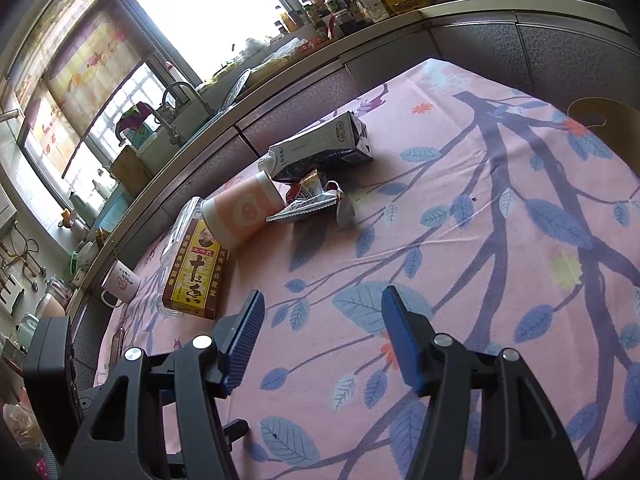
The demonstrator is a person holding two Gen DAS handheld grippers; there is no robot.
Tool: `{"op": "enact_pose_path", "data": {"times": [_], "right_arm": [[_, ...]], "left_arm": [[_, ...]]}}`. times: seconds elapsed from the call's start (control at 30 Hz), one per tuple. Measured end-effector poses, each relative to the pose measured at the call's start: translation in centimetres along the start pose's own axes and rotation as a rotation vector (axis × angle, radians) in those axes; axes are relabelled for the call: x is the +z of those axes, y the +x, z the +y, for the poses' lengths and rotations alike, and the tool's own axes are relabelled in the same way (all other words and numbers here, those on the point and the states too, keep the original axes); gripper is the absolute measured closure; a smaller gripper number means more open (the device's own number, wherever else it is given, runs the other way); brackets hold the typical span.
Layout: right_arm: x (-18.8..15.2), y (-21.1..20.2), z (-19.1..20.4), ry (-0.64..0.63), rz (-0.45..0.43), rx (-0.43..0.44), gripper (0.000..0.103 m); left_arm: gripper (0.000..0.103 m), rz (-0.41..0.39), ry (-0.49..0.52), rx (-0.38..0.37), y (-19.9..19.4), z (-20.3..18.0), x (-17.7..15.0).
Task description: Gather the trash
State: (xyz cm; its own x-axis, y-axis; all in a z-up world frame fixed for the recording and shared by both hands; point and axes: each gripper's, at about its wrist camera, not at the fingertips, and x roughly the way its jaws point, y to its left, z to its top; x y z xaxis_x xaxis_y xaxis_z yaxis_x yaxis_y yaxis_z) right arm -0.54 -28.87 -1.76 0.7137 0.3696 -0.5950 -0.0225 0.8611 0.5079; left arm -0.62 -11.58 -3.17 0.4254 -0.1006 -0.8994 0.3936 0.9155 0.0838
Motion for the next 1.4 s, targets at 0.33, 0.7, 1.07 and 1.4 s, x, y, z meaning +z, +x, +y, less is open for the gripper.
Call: {"op": "enact_pose_path", "data": {"times": [0.33, 0.7, 1.07, 1.4], "right_arm": [[0.14, -0.23, -0.17, -0.002, -0.008, 0.000, 0.045], [0.16, -0.15, -0.13, -0.008, -0.005, 0.000, 0.045], [0.19, -0.11, -0.04, -0.012, -0.005, 0.001, 0.045], [0.21, -0.12, -0.03, -0.013, -0.007, 0.001, 0.045]], "left_arm": [[0.040, -0.013, 0.004, 0.019, -0.52, -0.04, -0.09], [0.040, -0.017, 0.006, 0.022, -0.67, -0.08, -0.07], [0.040, -0.018, 0.010, 0.025, -0.78, 0.05, 0.06], [0.040, -0.019, 0.012, 0.028, -0.89, -0.03, 0.08]]}}
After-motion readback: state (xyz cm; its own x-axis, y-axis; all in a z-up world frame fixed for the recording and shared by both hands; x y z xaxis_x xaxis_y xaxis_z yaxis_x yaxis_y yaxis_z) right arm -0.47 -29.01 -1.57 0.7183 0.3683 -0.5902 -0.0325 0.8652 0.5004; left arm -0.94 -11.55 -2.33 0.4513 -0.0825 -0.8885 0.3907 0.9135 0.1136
